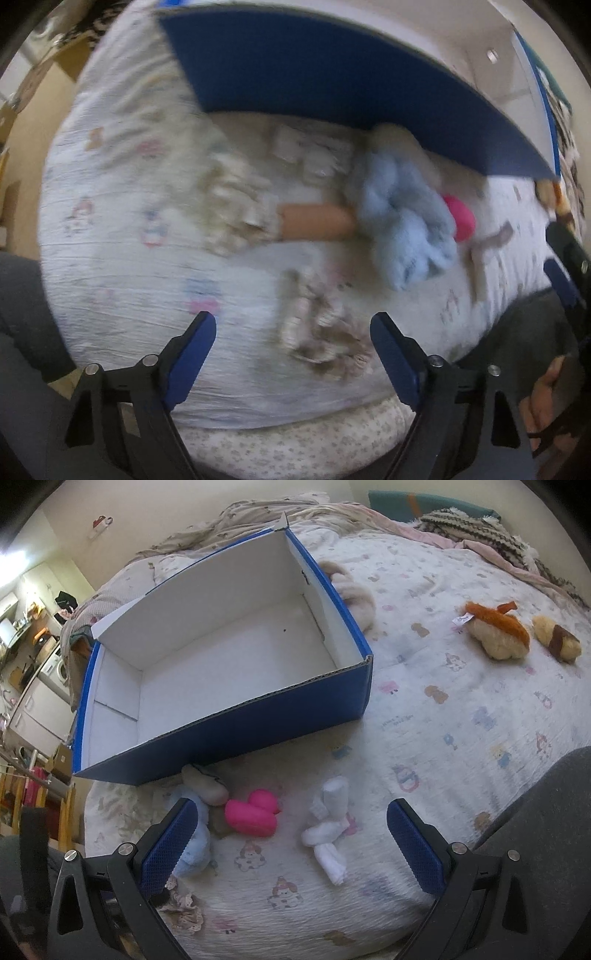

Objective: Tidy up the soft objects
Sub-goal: 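Lower the left tool to the pink lace scrunchie and grasp it, then lift the scrunchie with the left tool while the right tool grasps the white tissue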

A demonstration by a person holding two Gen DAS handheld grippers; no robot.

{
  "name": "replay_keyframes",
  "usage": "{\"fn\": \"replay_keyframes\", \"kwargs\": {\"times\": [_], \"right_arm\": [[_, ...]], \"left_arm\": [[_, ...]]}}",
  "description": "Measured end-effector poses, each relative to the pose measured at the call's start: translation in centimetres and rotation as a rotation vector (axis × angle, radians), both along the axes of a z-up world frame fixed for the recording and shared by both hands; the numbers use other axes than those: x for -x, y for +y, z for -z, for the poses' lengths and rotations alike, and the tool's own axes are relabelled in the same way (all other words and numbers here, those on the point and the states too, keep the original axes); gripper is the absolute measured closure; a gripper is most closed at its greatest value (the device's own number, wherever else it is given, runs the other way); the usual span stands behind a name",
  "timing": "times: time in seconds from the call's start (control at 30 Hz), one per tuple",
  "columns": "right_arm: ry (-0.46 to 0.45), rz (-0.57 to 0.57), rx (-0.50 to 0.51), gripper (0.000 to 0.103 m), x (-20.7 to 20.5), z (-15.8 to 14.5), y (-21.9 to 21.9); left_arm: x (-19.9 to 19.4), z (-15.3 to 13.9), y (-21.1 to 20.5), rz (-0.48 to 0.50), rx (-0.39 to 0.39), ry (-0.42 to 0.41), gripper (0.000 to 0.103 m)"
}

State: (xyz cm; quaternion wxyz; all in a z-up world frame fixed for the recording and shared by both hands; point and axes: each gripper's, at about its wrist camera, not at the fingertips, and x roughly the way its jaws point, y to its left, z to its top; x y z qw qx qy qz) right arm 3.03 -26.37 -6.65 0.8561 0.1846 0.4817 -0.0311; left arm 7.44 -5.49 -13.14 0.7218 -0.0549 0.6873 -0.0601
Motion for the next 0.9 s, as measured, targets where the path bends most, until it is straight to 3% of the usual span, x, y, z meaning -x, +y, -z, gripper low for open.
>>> {"fn": "replay_keyframes", "kwargs": {"times": [0.27,0.3,0.33,0.37,0.43,0.57,0.7,0.9], "right_arm": [[0.004,0.009,-0.004,0.000,0.0,0.1,-0.1],[0.005,0.008,-0.002,0.000,0.0,0.1,-0.1],[0.004,0.008,-0.002,0.000,0.0,0.1,-0.1],[0.003,0.010,-0.003,0.000,0.0,0.1,-0.1],[-0.004,0.024,-0.003,0.000,0.1,0.0,-0.2],[0.010,0.038,-0.036,0.000,-0.1,0.4,-0.9],[0.016,0.040,-0.080,0.000,-0.3,0.5,-1.8],[0.072,0.044,-0.135,0.000,-1.9,1.3,-3.0]], "left_arm": [[1.0,2.2,-4.6,0.160,-0.059,0.027,0.021],[1.1,2.5,-4.9,0.174,-0.071,0.023,0.032],[1.1,2.8,-5.3,0.192,-0.085,0.021,0.051],[1.1,3.0,-5.6,0.207,-0.097,0.017,0.059],[0.8,2.9,-5.8,0.215,-0.091,-0.004,0.089],[-0.5,2.4,-4.8,0.198,-0.040,-0.006,0.091],[-1.1,-0.7,-3.3,0.185,-0.024,-0.091,0.091],[-2.8,-4.3,0.2,0.111,-0.099,-0.254,0.091]]}}
